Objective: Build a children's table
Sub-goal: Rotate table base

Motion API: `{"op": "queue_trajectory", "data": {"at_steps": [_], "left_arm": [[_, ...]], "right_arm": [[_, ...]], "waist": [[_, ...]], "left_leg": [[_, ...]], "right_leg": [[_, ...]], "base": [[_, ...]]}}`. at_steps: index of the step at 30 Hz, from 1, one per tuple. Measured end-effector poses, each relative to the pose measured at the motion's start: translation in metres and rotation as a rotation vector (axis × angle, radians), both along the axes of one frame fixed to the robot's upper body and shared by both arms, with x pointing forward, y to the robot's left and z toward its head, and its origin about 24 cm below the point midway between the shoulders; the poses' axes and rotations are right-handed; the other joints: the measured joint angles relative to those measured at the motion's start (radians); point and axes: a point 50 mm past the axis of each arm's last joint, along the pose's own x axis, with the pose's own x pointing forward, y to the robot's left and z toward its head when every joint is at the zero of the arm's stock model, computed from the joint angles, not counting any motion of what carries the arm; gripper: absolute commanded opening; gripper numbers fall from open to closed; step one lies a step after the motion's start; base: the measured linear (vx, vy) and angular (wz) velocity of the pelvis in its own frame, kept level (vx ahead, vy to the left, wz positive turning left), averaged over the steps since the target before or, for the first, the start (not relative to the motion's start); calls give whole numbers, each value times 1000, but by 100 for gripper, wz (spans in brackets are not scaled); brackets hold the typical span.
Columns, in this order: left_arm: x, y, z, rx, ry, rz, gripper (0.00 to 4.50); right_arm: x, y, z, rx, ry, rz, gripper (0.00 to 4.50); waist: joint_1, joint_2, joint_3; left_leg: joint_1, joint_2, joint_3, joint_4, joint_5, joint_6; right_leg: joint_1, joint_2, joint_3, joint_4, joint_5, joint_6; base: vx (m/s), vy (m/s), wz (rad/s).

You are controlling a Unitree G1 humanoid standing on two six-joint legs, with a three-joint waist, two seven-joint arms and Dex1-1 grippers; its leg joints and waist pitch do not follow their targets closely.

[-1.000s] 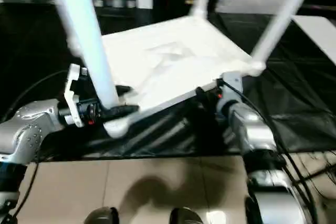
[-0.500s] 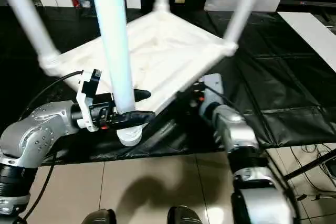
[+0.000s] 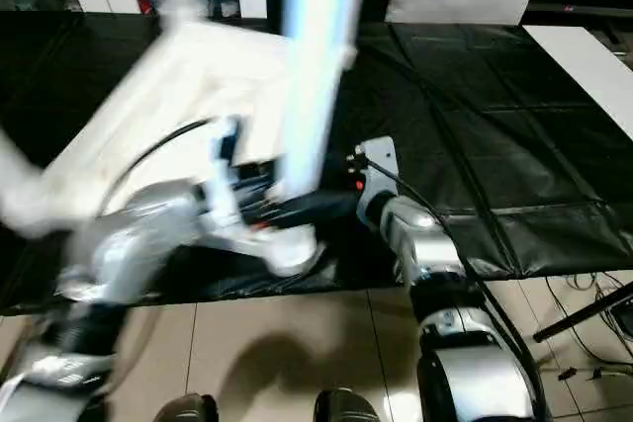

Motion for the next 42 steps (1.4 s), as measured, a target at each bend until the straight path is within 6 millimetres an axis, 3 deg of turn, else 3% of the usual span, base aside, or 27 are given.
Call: {"op": "queue_trajectory", "data": {"at_steps": [3,7,12,17,21,28,36,42], "left_arm": [[6,-6,1,1,-14,50,445],[7,-11,3,-2,-31,91,445],[12,-6,-7,111,-61,167,445],[12,9,-27,168,-33,242,445],[10,29,-36,254,-80,258,445],[15,64,-41,363,-107,279,445],[19,90,-49,495,-195,243,445],[17,90,-52,582,-207,70,386]], "right_arm": [[0,-3,0,2,1,-15,450],[-3,-12,-5,-11,11,-25,450],[-8,-37,-5,-26,-8,-89,450],[-15,-62,7,-67,-62,-113,450],[-22,-73,12,-90,-73,-85,450],[-34,-100,34,-170,-116,-8,450],[-57,-106,46,-210,-91,185,450],[-71,-104,52,-206,-57,341,450]], "waist": [[2,0,0],[19,1,-1],[30,3,-2],[33,3,-2],[25,4,-2],[21,4,-3],[27,4,-3],[45,4,-3]], "left_leg": [[0,0,0,0,0,0],[-1,0,-1,1,0,1],[-1,0,-1,3,1,1],[-1,0,-2,4,1,1],[0,0,-2,4,1,1],[0,0,-3,5,1,1],[-1,-1,-5,5,2,3],[-2,-1,-5,5,2,3]], "right_leg": [[0,0,0,1,0,0],[0,-1,-1,1,0,0],[1,-1,-1,1,1,1],[1,-1,-1,1,3,1],[1,-1,-1,1,4,2],[1,-1,-2,0,4,9],[2,-3,-2,-3,4,10],[2,-4,-2,-3,5,9]], "base": [[0,0,0],[0,0,0],[0,0,0],[0,0,0],[0,0,0],[0,0,0],[0,0,0],[0,0,0]]}}
